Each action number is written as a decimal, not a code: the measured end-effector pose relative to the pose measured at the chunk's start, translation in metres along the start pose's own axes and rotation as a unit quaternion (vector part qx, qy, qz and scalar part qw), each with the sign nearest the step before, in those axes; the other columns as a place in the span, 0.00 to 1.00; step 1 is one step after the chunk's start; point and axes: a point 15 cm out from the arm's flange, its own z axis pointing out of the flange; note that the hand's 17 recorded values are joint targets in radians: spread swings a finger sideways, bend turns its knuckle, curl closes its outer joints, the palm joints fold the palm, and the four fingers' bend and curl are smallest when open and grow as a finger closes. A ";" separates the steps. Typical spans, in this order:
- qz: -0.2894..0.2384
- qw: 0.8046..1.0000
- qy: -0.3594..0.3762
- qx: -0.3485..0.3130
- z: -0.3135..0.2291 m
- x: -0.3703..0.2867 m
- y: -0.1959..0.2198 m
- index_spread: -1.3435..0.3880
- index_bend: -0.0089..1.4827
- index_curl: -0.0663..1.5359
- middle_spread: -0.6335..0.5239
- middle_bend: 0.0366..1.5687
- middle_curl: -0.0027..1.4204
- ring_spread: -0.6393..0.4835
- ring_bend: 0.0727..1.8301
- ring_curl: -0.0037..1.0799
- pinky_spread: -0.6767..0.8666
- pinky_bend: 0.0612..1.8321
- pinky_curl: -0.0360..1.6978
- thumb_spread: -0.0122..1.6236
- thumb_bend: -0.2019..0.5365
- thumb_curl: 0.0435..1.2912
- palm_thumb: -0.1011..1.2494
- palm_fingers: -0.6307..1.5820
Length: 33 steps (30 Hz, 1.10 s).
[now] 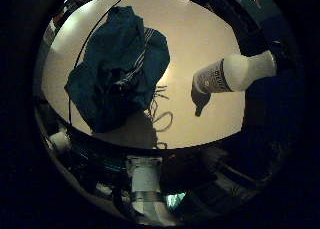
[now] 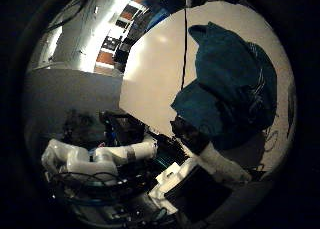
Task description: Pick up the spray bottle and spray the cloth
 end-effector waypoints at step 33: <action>0.224 0.940 -0.035 0.254 -0.168 0.115 0.028 0.63 0.11 0.22 0.64 0.11 0.24 0.73 0.12 0.24 0.67 0.32 0.05 0.65 0.24 0.23 0.55 0.35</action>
